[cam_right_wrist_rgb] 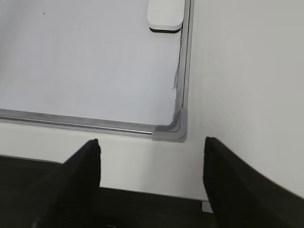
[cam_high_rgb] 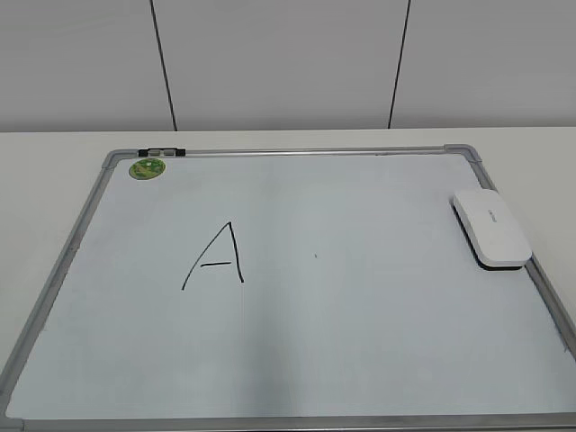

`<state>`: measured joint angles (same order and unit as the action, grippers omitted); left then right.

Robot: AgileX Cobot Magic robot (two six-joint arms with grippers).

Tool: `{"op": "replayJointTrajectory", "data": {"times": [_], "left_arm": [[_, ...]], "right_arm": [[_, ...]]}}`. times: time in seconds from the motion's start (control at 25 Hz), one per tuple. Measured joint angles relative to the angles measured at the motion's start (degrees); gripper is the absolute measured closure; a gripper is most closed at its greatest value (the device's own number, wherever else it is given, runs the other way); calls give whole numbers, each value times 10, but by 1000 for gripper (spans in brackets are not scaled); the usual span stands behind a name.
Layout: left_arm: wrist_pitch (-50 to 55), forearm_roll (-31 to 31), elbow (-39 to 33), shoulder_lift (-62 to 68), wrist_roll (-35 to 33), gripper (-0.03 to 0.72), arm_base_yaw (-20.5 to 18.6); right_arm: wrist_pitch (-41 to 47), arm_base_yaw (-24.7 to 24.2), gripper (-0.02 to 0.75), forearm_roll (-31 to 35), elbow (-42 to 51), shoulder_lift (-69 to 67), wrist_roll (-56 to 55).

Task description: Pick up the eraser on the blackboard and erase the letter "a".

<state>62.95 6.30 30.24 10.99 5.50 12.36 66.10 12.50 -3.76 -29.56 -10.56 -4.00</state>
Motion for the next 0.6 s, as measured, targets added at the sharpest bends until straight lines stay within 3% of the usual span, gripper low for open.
{"op": "replayJointTrajectory", "data": {"times": [0.6], "left_arm": [[-1, 2, -9, -1, 1, 341, 15]], "right_arm": [[-8, 0, 236, -1, 15, 0, 0]]}}
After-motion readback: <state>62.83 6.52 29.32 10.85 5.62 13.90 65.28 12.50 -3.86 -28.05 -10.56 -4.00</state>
